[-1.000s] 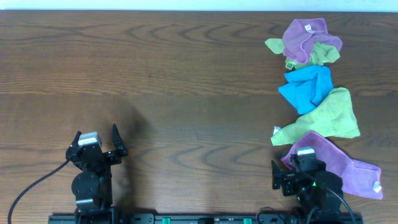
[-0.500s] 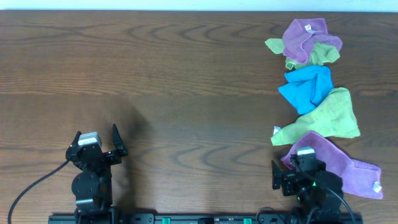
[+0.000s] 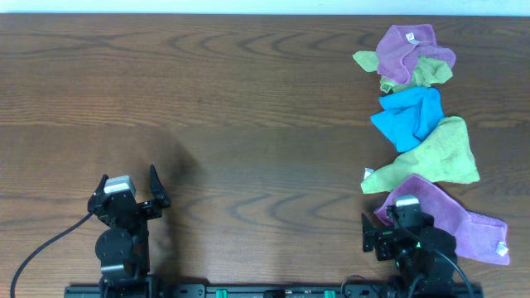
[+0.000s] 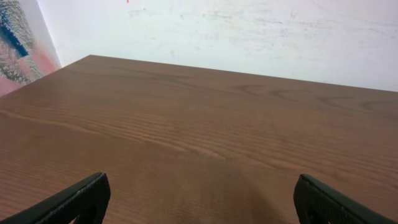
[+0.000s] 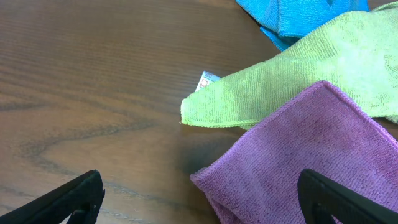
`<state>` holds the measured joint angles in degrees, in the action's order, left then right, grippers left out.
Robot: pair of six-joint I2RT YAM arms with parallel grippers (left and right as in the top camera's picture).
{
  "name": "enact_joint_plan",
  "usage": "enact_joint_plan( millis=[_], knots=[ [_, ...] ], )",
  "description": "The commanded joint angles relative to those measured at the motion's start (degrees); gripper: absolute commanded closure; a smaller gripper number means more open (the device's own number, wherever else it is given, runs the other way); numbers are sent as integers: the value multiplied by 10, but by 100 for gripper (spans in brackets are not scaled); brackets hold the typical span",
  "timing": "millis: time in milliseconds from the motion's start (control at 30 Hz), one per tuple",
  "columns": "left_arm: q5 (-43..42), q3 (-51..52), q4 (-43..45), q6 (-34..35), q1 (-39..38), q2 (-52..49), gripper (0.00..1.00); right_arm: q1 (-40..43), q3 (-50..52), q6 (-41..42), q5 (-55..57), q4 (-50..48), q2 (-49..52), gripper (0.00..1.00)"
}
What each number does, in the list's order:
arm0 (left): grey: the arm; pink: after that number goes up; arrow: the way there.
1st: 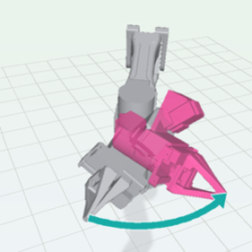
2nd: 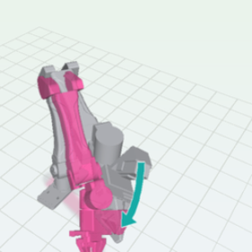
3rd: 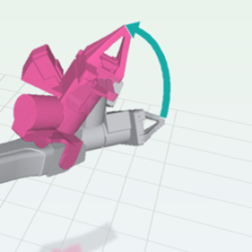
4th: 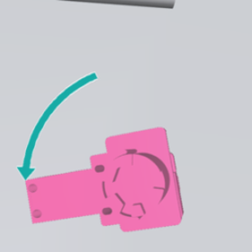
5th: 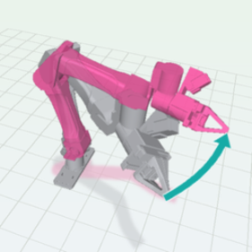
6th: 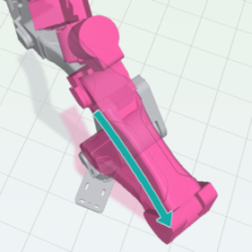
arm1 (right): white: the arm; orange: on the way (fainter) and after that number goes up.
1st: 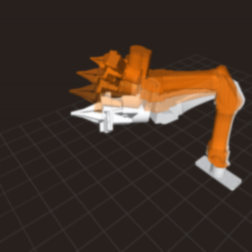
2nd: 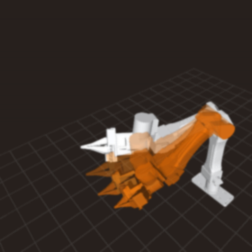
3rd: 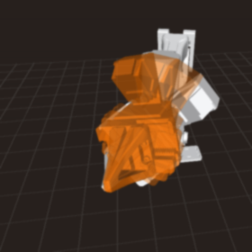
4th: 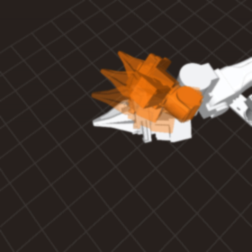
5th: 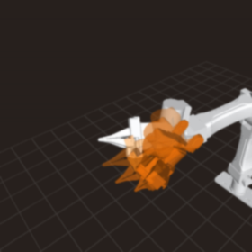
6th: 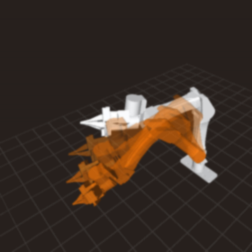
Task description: Fold the cloth
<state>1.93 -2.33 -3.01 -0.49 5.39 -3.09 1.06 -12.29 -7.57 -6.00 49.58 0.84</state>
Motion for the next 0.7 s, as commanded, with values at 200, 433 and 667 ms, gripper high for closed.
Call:
enact_joint_plan(
  millis=[200,433,667],
  knots=[
    [10,21,-11,-10,-3,5,4,4,8,-2,-5,3,-5,1],
    [10,21,-11,-10,-3,5,5,4,8,-2,-5,3,-5,1],
    [10,21,-11,-10,-3,5,5,4,8,0,-6,-35,-5,1]
  ],
)
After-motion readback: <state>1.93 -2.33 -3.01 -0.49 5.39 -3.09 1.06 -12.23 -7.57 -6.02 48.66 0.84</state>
